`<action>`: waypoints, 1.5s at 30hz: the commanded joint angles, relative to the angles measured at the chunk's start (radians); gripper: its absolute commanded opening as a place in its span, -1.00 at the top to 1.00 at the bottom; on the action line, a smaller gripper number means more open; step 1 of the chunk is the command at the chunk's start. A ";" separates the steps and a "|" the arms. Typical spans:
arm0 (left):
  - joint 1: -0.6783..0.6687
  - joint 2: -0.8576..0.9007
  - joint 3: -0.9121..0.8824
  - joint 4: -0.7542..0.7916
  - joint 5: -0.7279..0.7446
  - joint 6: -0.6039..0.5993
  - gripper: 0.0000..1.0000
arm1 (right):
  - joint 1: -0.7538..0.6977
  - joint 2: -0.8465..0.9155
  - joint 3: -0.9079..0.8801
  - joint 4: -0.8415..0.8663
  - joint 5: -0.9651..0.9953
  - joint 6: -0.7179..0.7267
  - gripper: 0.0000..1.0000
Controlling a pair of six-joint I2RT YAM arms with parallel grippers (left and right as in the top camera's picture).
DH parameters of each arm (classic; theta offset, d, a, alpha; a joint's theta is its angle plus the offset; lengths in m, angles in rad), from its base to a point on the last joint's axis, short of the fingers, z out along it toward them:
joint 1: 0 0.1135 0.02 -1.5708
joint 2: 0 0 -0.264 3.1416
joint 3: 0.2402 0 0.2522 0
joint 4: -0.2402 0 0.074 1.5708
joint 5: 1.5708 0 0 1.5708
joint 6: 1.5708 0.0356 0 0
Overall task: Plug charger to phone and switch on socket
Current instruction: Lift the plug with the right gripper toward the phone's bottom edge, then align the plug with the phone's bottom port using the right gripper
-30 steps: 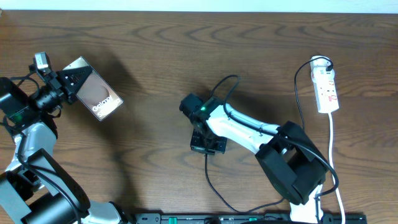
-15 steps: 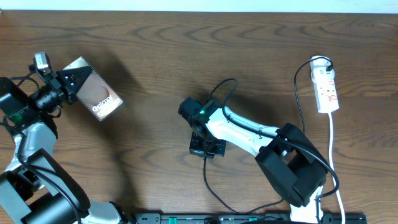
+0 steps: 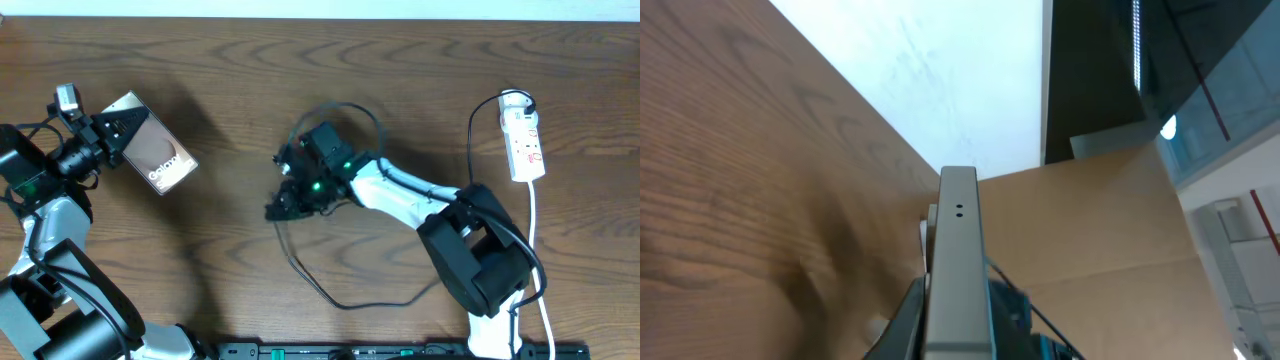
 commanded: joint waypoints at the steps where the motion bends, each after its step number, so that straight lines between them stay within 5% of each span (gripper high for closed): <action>1: 0.000 -0.012 0.003 0.008 0.034 0.007 0.85 | -0.009 0.006 0.002 0.078 -0.342 -0.214 0.98; 6: -0.025 -0.012 0.003 0.009 0.035 0.057 0.85 | -0.008 0.006 0.002 0.210 -0.509 -0.333 0.98; 16: -0.129 -0.012 0.003 0.009 0.034 0.163 0.85 | -0.009 0.006 0.002 0.301 -0.514 -0.340 0.98; 45: -0.304 -0.012 0.003 0.018 -0.058 0.132 0.85 | -0.021 0.006 0.002 0.465 -0.416 -0.129 0.98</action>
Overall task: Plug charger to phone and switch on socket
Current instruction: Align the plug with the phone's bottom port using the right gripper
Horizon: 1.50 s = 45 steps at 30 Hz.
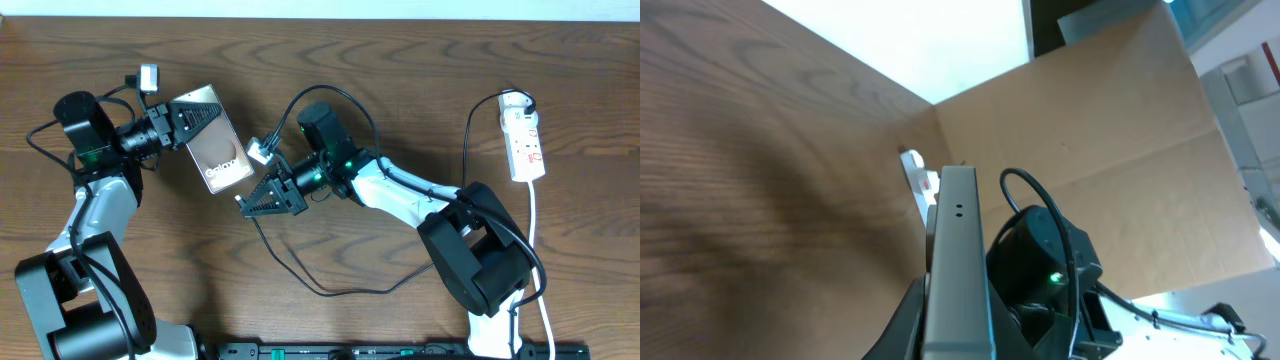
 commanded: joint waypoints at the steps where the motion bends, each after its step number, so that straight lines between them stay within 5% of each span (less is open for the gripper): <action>1: -0.003 -0.012 0.003 0.011 -0.024 -0.020 0.85 | -0.016 0.003 0.004 0.045 0.013 0.075 0.98; 17: -0.003 -0.012 0.003 0.016 -0.023 -0.019 0.85 | -0.024 0.061 0.001 0.119 -0.076 0.065 0.98; 28: -0.003 -0.012 0.003 0.035 -0.011 0.004 0.85 | -0.023 0.132 0.001 0.399 -0.171 0.236 0.98; 45: -0.003 -0.012 0.003 0.039 -0.013 0.011 0.85 | -0.056 0.132 0.001 0.508 -0.100 0.339 0.98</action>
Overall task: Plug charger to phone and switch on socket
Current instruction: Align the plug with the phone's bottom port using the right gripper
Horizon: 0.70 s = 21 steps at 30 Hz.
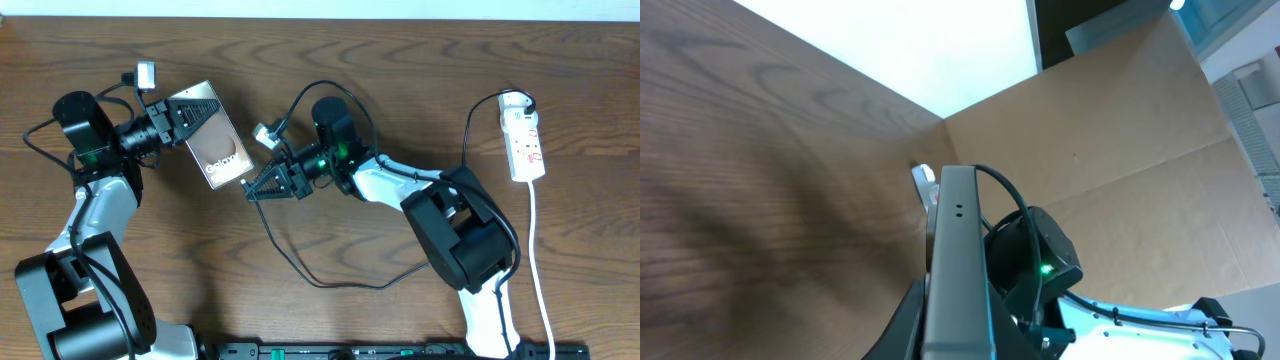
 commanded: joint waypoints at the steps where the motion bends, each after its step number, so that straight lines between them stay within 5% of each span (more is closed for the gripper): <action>1: -0.005 -0.012 0.003 0.009 0.018 0.006 0.85 | -0.004 -0.001 0.004 0.025 0.006 0.027 0.98; 21: -0.042 -0.012 0.003 0.039 -0.021 0.011 0.85 | -0.002 -0.001 0.004 0.026 0.012 0.042 0.98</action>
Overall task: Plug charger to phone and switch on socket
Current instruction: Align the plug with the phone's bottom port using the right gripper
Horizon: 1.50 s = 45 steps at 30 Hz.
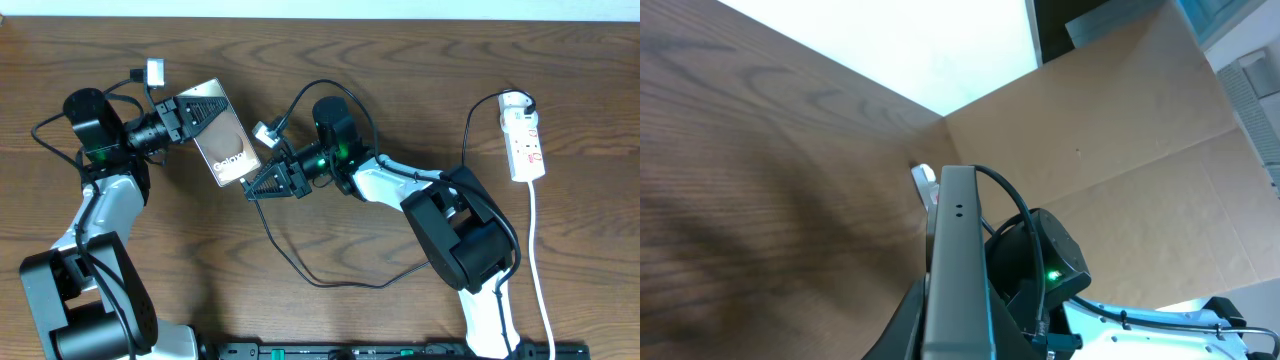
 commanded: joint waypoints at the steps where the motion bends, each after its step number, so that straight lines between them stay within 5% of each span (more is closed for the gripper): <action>1: -0.002 -0.012 0.003 0.013 0.010 0.014 0.85 | 0.000 -0.001 0.004 0.005 0.006 0.010 0.98; 45: -0.016 -0.012 0.003 0.012 0.054 0.051 0.85 | -0.015 -0.001 0.004 0.073 0.029 0.071 0.98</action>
